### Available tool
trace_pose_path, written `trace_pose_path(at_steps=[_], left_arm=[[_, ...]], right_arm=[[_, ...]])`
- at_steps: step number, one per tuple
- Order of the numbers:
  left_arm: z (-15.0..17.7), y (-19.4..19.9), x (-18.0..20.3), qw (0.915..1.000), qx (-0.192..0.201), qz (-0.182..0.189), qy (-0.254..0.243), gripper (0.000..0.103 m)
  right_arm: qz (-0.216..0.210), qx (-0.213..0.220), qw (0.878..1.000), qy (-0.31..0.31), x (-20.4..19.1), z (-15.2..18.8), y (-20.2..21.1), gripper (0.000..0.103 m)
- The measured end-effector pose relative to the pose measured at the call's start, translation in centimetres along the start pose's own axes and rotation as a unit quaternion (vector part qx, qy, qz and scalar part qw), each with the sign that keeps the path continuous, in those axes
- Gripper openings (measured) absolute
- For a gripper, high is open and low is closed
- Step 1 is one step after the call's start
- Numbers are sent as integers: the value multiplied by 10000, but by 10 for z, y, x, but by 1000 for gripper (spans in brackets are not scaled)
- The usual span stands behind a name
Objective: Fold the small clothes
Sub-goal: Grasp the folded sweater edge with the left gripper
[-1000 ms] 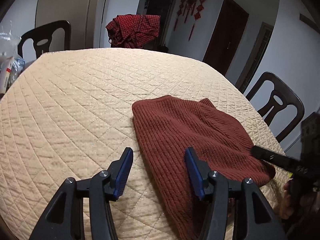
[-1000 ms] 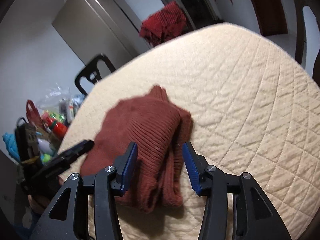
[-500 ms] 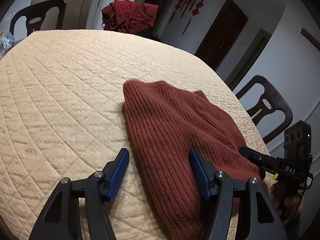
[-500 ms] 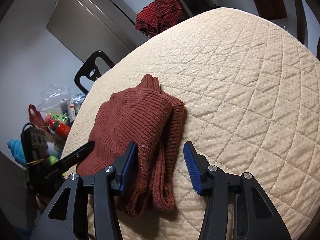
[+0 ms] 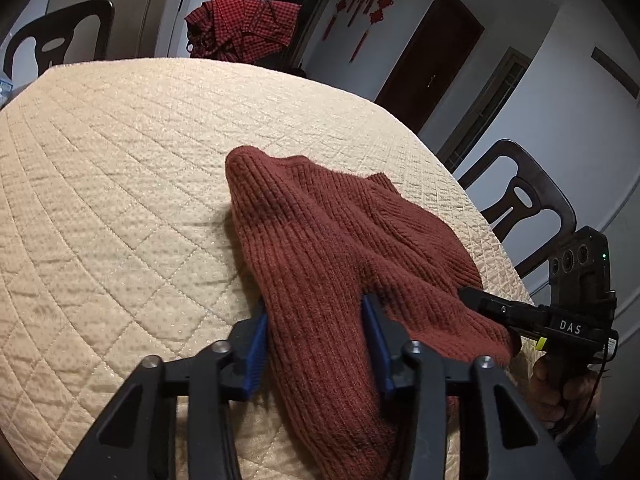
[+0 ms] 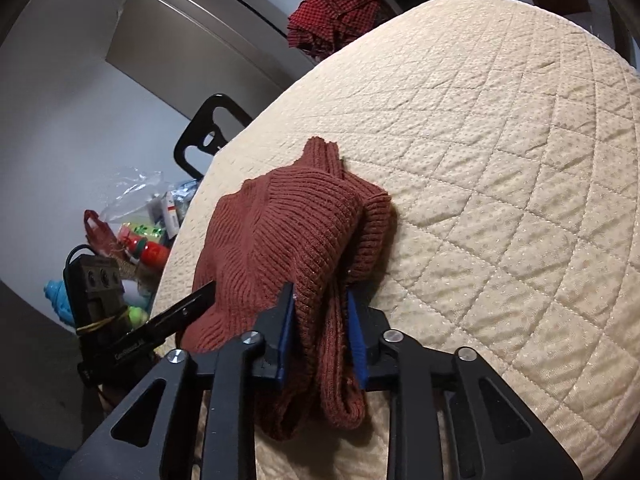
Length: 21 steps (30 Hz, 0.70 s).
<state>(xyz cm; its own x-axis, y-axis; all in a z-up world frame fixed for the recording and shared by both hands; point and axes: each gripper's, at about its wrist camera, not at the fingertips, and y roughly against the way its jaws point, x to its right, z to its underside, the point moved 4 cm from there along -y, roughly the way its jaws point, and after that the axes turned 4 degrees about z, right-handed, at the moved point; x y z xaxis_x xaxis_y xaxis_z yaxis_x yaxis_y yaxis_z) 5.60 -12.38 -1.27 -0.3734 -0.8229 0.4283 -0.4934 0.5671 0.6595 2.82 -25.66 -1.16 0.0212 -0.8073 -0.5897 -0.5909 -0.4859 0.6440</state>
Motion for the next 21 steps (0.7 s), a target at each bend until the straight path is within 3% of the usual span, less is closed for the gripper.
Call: trace_pose_path(at_steps=[3, 10, 21], left_arm=[[-4, 7, 2, 10000, 36, -46, -40, 36], [-15, 28, 4, 9994, 231, -107, -231, 34], [-38, 70, -47, 9970, 577, -471, -209, 34]], right_arm=[[-103, 63, 9999, 13, -5, 0, 5, 22], [-321, 163, 9992, 198, -29, -3, 7, 21], [-704, 10, 9957, 604, -89, -15, -41, 21]])
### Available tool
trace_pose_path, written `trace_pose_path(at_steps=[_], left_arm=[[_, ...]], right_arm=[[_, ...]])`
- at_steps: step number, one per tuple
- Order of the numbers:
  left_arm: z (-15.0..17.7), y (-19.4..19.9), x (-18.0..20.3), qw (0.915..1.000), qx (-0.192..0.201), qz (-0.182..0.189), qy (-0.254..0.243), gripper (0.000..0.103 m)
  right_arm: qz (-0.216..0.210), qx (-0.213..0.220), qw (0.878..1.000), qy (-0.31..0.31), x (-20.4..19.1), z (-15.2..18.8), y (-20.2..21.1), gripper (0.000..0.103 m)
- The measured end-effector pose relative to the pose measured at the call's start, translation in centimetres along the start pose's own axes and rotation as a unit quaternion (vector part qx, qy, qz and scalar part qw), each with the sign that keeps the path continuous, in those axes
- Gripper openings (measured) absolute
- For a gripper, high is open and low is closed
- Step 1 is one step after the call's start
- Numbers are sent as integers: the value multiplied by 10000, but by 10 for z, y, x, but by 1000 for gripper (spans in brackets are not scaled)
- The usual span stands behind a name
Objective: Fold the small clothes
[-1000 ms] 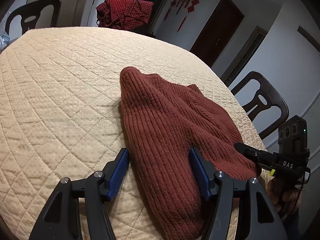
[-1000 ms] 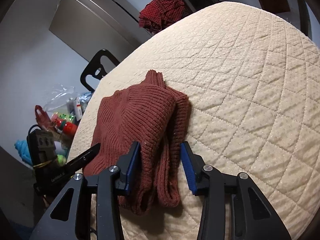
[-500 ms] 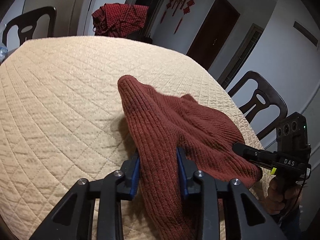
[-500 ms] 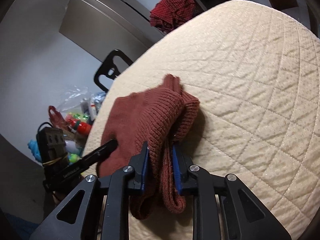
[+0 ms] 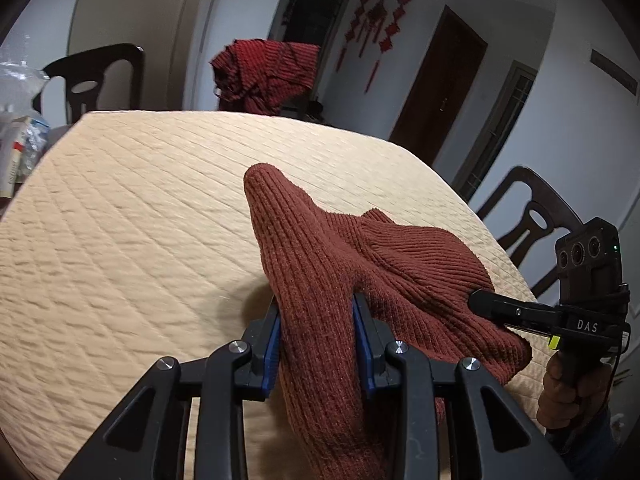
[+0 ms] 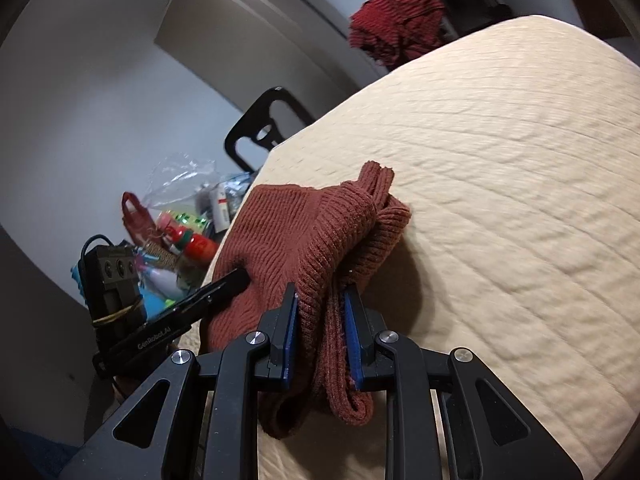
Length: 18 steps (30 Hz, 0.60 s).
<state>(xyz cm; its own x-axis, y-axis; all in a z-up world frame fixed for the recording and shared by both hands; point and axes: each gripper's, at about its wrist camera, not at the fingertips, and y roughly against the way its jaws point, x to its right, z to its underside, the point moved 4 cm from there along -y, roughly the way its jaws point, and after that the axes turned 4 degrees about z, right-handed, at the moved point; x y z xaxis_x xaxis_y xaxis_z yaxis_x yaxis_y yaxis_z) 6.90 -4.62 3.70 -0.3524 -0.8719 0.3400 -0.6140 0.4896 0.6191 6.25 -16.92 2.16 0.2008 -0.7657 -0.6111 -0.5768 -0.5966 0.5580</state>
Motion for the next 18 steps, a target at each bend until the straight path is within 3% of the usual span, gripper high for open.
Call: trace_pose_path(at_steps=[12, 18], left_arm=[[-43, 28, -107, 9980, 349, -509, 164, 34], [-52, 22, -150, 9974, 364, -583, 222, 34]], right_arm=[[-408, -269, 9974, 529, -71, -30, -100, 22], [-386, -387, 9966, 618, -80, -36, -141, 22]])
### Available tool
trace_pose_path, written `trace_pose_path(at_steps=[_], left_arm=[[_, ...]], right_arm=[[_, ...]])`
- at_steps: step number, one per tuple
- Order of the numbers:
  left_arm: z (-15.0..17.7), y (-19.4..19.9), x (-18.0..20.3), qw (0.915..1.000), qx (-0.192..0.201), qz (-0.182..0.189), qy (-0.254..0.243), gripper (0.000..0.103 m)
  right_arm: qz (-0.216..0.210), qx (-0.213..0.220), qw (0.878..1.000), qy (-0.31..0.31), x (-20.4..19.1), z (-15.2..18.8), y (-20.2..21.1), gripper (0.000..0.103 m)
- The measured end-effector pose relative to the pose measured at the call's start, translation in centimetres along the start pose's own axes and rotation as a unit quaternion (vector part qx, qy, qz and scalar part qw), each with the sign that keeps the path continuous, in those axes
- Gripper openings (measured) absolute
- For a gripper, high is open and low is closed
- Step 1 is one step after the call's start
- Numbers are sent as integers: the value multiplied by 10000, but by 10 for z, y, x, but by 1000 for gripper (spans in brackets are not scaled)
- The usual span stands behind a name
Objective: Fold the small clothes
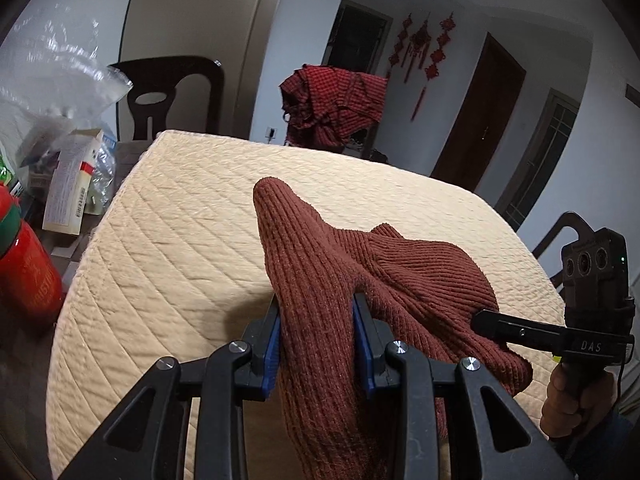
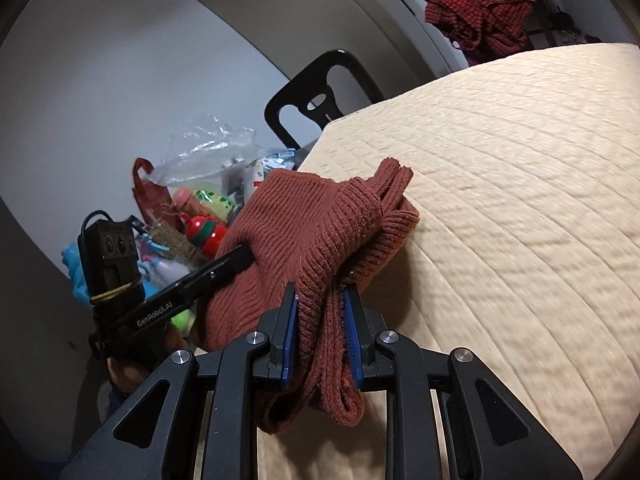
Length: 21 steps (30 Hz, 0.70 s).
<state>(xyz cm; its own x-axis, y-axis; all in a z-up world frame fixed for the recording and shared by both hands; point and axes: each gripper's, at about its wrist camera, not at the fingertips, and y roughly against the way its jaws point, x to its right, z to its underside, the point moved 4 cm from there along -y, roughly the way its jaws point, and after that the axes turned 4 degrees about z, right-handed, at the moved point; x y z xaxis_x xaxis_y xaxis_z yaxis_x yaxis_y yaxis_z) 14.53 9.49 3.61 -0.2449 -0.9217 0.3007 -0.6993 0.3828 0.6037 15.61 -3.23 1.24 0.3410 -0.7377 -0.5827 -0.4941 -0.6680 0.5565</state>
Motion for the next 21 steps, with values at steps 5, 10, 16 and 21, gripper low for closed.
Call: trace_pose_path(at_steps=[5, 10, 16, 21], left_arm=[[19, -27, -31, 9992, -315, -174, 154, 35], [30, -22, -42, 9987, -233, -219, 402, 46], [22, 10, -24, 9964, 104, -838, -88, 46], [13, -2, -8, 9969, 34, -743, -260, 44]], right_arm=[[194, -264, 9995, -36, 11, 5, -30, 22], [366, -435, 9984, -45, 21, 13, -27, 28], [846, 3, 9948, 565, 0, -3, 3, 28], [1211, -93, 9875, 1002, -13, -17, -22, 21]])
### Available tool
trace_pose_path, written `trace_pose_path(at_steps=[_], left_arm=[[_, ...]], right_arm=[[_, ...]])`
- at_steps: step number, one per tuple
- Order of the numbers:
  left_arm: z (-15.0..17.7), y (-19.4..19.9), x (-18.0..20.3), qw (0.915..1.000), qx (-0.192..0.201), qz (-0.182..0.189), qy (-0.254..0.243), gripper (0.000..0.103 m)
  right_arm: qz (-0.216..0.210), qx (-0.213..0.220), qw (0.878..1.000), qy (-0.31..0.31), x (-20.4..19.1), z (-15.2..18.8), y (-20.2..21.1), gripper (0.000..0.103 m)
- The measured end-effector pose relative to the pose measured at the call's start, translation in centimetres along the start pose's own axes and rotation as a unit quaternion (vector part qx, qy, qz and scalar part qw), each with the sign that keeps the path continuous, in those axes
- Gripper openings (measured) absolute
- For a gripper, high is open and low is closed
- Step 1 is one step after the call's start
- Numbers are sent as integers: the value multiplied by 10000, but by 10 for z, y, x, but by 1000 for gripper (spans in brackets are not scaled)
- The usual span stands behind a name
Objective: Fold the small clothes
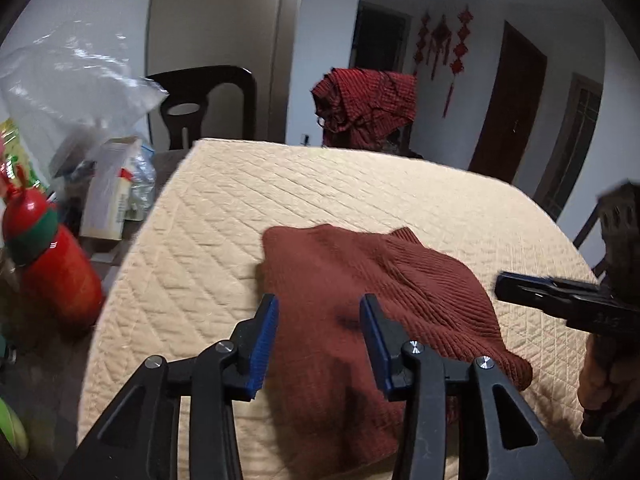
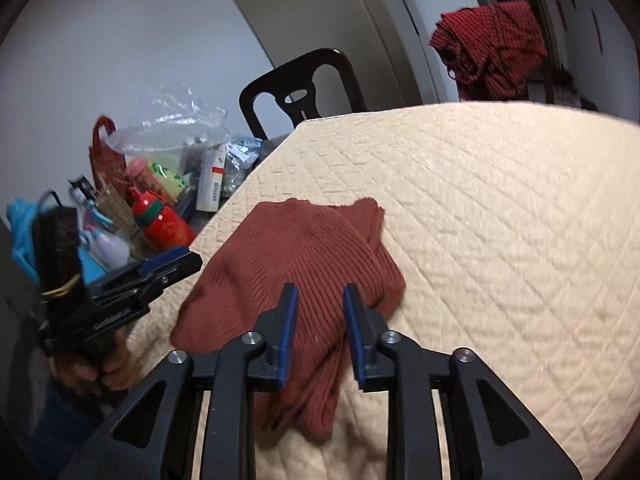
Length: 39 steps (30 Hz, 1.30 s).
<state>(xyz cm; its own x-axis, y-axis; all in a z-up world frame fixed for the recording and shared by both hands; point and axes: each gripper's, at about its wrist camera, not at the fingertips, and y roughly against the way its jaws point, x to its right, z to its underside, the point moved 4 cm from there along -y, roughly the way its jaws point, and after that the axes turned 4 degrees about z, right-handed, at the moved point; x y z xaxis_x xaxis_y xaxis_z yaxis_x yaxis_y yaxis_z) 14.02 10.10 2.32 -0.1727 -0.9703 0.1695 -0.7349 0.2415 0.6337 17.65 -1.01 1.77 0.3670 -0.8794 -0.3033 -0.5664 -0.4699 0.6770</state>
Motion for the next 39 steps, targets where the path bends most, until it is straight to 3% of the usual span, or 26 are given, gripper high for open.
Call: trace_pose_path(at_steps=[3, 5, 8, 14, 19, 27, 32, 35, 37, 39], left_arm=[[13, -24, 2, 9993, -350, -72, -62, 44], [17, -23, 4, 9992, -278, -178, -205, 44], [16, -6, 4, 9997, -205, -122, -29, 44], [35, 28, 19, 9999, -100, -61, -119, 43], [57, 23, 23, 9995, -267, -80, -115, 40], [64, 20, 21, 9990, -434, -97, 44, 40], [65, 38, 24, 9984, -405, -318, 227, 41], [69, 53, 29, 9982, -324, -428, 263, 51], [75, 59, 34, 9981, -319, -466, 244, 55], [81, 64, 38, 9980, -306, -510, 212, 56]], right_arm=[[349, -415, 9984, 186, 9, 8, -30, 19], [265, -364, 9989, 160, 13, 9, -28, 19], [361, -261, 9987, 233, 8, 9, -11, 19], [29, -100, 9975, 697, -28, 28, 24, 19], [349, -476, 9932, 1002, -29, 55, 3, 17], [341, -448, 9949, 836, -23, 58, 4, 18], [377, -309, 9952, 854, -27, 65, 29, 21], [468, -319, 9942, 914, -28, 74, 41, 25], [512, -329, 9936, 953, -27, 81, 47, 40], [576, -338, 9932, 959, -26, 87, 50, 41]])
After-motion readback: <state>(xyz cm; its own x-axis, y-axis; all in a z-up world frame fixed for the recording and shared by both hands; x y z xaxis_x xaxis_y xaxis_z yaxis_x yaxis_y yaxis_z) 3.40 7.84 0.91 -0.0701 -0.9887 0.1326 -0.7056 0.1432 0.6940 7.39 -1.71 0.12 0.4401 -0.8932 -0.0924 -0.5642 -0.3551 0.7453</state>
